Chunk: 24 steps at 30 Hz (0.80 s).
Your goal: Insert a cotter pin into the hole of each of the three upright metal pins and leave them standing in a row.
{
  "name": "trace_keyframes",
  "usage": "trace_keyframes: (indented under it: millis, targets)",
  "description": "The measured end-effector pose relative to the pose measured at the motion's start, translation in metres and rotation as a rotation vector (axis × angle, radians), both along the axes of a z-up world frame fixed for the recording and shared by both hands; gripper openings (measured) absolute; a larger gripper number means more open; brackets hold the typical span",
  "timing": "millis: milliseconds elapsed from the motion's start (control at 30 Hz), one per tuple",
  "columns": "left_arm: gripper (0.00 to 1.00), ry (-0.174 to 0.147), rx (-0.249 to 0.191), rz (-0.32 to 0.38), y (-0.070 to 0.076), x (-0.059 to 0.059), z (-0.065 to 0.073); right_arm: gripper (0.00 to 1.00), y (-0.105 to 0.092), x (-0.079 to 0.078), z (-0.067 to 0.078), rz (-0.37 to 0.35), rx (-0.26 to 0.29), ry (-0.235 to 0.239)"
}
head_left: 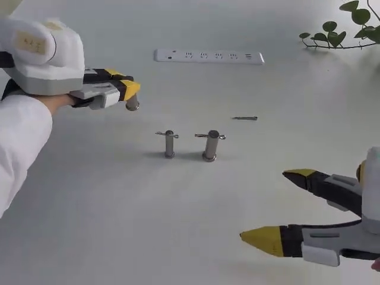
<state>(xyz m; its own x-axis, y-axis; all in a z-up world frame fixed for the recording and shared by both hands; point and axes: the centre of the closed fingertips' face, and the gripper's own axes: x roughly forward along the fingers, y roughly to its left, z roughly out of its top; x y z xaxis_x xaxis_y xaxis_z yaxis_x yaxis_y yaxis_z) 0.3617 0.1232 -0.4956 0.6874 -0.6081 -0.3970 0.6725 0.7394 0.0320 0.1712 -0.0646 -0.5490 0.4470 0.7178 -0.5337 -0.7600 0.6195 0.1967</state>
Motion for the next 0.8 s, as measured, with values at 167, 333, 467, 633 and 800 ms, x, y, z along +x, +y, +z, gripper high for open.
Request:
trace_keyframes:
  millis: [167,333,467,633,800]
  targets:
    - [0.1,0.017,-0.007,-0.019,-0.007,-0.037,0.012,0.9,0.0,-0.004,0.005,-0.001,0.002,-0.021]
    - [0.1,0.023,0.015,-0.01,-0.011,-0.067,0.01,0.9,0.001,-0.008,0.012,-0.003,0.011,-0.043]
    - [0.1,0.035,-0.006,0.002,-0.017,-0.088,0.008,0.9,-0.002,-0.01,0.017,-0.015,0.017,-0.056]
    - [0.1,0.056,-0.008,0.015,-0.025,-0.105,-0.003,0.9,-0.005,-0.014,0.019,-0.028,0.013,-0.062]
    - [0.1,0.084,0.002,0.011,-0.035,-0.119,-0.022,0.9,-0.006,-0.019,0.019,-0.046,0.021,-0.063]
